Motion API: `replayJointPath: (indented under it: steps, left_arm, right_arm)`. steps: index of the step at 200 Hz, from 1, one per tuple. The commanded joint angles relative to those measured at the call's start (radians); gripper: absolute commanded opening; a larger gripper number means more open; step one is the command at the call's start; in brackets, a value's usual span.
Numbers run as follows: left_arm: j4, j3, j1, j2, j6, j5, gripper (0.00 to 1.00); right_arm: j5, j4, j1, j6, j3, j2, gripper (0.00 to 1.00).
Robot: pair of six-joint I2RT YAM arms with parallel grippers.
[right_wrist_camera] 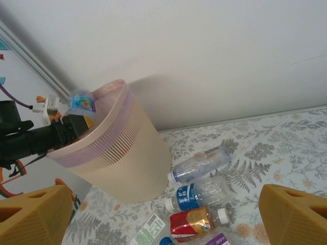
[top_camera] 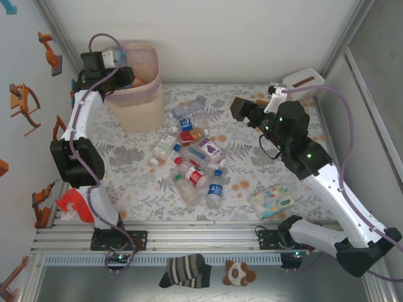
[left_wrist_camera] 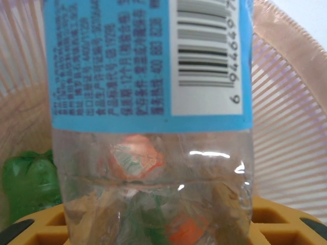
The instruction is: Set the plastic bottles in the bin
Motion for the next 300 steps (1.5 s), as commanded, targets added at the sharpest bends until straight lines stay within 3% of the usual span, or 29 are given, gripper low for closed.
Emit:
replayJointPath:
  steps: [1,33,91,220,300]
  left_arm:
    - [-0.082,0.024,0.009,0.062,-0.021,0.026,0.49]
    - [-0.175,0.085,0.009,0.106,0.002,0.017,0.53]
    - [-0.17,0.109,0.009,0.086,0.0,0.024,0.64]
    - [-0.094,0.119,0.009,-0.078,-0.048,0.167,0.65]
    - [0.045,-0.15,-0.005,-0.306,-0.069,0.184,0.64]
  right_arm:
    - [0.026,-0.003,0.001,0.009,-0.003,-0.017,0.93]
    - [0.024,-0.002,0.002,0.009,-0.004,-0.016,0.93]
    - [0.02,0.001,0.002,0.011,-0.003,-0.013,0.93]
    - [0.023,-0.034,0.002,-0.001,0.01,0.009,0.92]
    - [-0.031,-0.256,0.002,-0.038,0.129,0.169,0.87]
